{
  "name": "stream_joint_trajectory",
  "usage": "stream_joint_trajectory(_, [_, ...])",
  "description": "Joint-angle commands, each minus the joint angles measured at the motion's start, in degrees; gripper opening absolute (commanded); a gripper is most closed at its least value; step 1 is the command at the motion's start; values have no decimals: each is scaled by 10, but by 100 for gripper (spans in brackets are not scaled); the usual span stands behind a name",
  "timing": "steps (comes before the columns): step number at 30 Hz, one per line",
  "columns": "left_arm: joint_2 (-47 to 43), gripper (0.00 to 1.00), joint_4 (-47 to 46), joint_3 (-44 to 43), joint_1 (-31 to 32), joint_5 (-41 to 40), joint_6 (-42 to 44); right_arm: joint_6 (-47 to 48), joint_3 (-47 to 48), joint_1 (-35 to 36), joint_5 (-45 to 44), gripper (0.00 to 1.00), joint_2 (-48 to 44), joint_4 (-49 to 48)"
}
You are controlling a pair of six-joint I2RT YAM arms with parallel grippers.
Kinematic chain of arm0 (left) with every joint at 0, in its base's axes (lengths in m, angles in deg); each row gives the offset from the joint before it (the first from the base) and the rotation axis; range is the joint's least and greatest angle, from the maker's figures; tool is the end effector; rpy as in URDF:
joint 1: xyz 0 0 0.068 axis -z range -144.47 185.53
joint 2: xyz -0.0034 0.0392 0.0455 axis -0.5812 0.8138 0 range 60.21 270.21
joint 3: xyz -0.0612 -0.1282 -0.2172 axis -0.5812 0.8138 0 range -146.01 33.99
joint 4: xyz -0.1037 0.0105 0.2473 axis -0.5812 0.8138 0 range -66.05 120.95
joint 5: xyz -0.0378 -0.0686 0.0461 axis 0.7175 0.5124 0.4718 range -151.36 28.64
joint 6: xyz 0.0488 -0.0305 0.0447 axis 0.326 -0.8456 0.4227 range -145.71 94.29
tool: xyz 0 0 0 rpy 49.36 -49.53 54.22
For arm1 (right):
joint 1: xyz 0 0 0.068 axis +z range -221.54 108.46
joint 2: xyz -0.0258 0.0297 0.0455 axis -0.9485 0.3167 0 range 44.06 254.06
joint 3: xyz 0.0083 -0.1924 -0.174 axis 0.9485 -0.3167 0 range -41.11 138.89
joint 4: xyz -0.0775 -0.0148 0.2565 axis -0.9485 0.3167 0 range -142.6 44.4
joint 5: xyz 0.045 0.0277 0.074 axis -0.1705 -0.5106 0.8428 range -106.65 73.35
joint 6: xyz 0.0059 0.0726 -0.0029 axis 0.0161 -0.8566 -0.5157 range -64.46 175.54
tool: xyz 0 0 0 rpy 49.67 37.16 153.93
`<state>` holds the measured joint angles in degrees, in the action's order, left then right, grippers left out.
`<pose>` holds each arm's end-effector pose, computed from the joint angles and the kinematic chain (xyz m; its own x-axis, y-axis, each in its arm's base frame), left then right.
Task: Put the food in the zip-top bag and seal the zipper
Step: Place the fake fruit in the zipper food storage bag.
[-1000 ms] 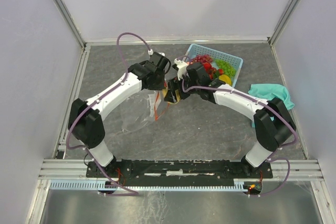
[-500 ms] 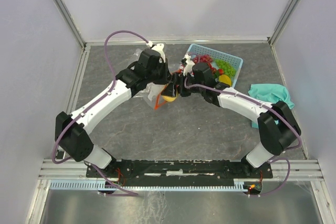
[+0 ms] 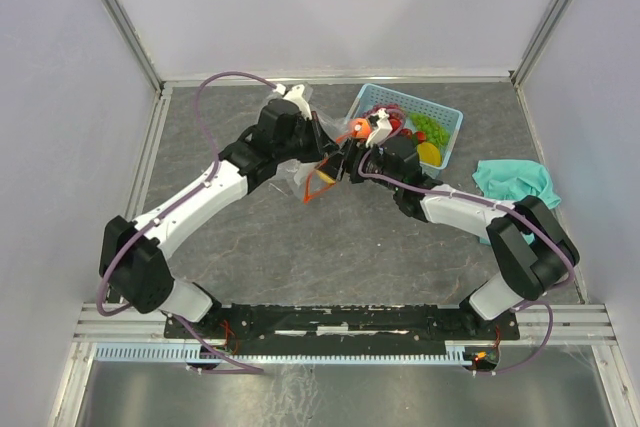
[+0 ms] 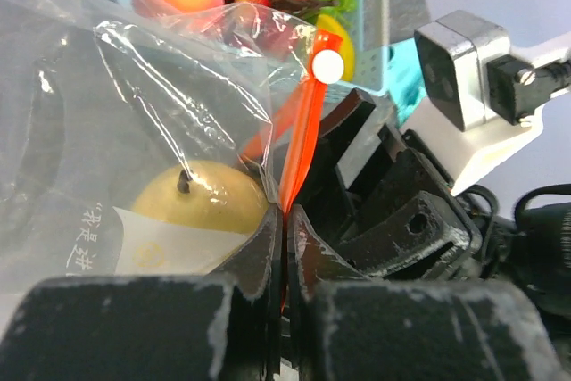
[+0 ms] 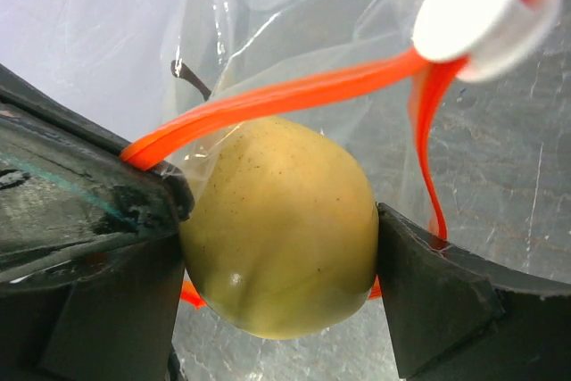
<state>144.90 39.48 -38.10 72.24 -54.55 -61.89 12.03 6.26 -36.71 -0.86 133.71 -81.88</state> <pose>0.2960 -0.2296 0.3030 -0.7049 -0.2057 -0.6788 0.3234 0.7586 -0.5657 0.2980 0.2274 0.2087 -0.6621 0.3464 -0.6645 -0.4293 0.5515 0.7152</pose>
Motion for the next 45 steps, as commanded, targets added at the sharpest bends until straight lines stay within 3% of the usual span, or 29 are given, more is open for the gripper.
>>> stream_joint_trajectory(1, [-29, 3, -55, 21, 9, 79, -77, 4, 5, -6, -68, 37, -19, -115])
stream_joint_trajectory(4, [-34, 3, -54, 26, 9, 72, -86, 7, -13, -12, -128, 39, -36, -101])
stream_joint_trajectory(7, [-43, 3, -47, 27, 9, 58, -83, -15, -26, -33, -134, 39, -41, -116])
stream_joint_trajectory(11, [-44, 3, -63, 37, 9, 77, -94, -13, -11, -38, -104, 40, -34, -109])
stream_joint_trajectory(15, [-41, 3, -87, 45, 9, 89, -103, 3, 16, -37, -18, 45, -21, -103])
stream_joint_trajectory(20, [-40, 3, -101, 42, 8, 86, -110, 43, 15, -37, 23, 61, -24, -63])
stream_joint_trajectory(24, [-44, 3, -99, 46, 5, 73, -117, 81, 32, -37, 35, 77, -47, 26])
stream_joint_trajectory(36, [-83, 3, -86, 57, -20, 16, -121, 128, 73, -36, 70, 100, -75, 180])
stream_joint_trajectory(45, [-91, 3, -61, 56, -30, -12, -100, 142, 114, -37, 80, 99, -95, 240])
